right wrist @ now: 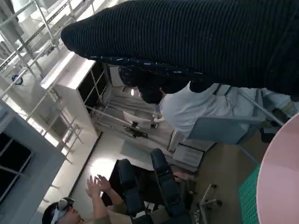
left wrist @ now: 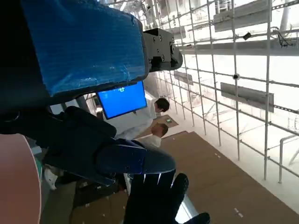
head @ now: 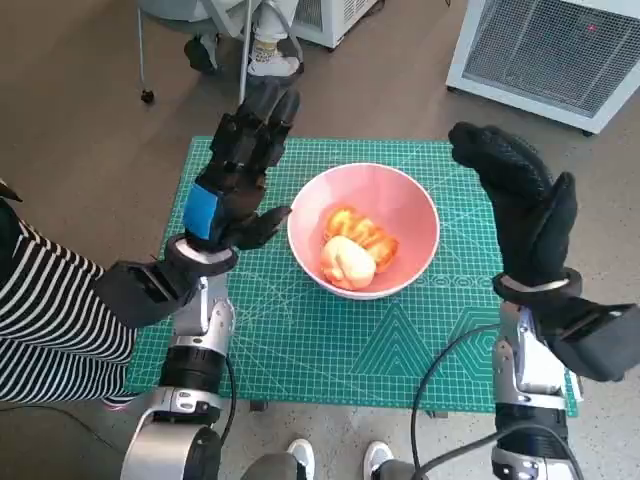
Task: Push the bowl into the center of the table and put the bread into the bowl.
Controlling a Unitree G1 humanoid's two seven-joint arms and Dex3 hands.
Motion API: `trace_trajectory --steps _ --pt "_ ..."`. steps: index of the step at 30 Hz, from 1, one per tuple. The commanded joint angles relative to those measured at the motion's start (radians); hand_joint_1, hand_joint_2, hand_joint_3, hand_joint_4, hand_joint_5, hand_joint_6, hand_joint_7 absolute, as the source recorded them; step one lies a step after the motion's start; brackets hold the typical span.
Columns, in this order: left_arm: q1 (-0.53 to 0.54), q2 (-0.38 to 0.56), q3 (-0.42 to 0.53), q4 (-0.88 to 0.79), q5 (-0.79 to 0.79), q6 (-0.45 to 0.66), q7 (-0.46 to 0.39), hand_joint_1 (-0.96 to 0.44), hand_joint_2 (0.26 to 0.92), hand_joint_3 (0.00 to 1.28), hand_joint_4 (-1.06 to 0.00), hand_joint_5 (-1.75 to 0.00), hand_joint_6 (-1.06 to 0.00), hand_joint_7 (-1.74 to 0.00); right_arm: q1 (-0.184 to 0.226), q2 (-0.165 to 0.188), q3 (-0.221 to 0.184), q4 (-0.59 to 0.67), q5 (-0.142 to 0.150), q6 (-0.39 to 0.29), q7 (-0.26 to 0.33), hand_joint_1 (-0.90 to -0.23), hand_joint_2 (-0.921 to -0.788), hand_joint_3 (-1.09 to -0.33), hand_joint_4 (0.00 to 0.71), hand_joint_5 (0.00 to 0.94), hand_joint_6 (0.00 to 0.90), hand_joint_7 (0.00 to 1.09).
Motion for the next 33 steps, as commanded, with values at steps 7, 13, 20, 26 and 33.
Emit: trace_trajectory --steps 7,13,20,26,33 --pt "-0.007 0.009 -0.010 -0.019 0.007 0.008 0.005 -0.64 0.921 0.28 -0.09 0.00 -0.01 -0.32 0.021 -0.006 -0.011 -0.004 0.006 0.029 0.000 -0.635 -0.921 -0.723 0.174 0.005 0.134 0.36" --pt "-0.011 0.010 -0.013 -0.024 0.003 0.021 0.007 -0.64 0.921 0.29 -0.08 0.00 -0.01 -0.32 0.017 -0.005 -0.012 -0.008 0.006 0.039 -0.001 -0.649 -0.921 -0.721 0.175 0.004 0.135 0.36" --pt "-0.013 0.012 -0.016 -0.030 0.004 0.030 0.005 -0.64 0.921 0.29 -0.08 0.00 0.00 -0.31 0.012 -0.005 -0.016 -0.005 0.013 0.050 0.004 -0.655 -0.921 -0.719 0.175 0.004 0.136 0.36" --pt "-0.017 0.014 -0.018 -0.038 0.000 0.044 0.000 -0.63 0.921 0.29 -0.07 0.00 0.00 -0.30 0.009 -0.002 -0.017 -0.005 0.015 0.057 0.004 -0.657 -0.921 -0.717 0.175 0.003 0.136 0.36" --pt "-0.027 0.020 -0.014 -0.039 -0.004 0.060 -0.003 -0.62 0.921 0.30 -0.06 0.00 0.00 -0.27 0.002 -0.001 -0.020 0.003 0.020 0.062 0.006 -0.659 -0.921 -0.715 0.176 0.003 0.136 0.36"
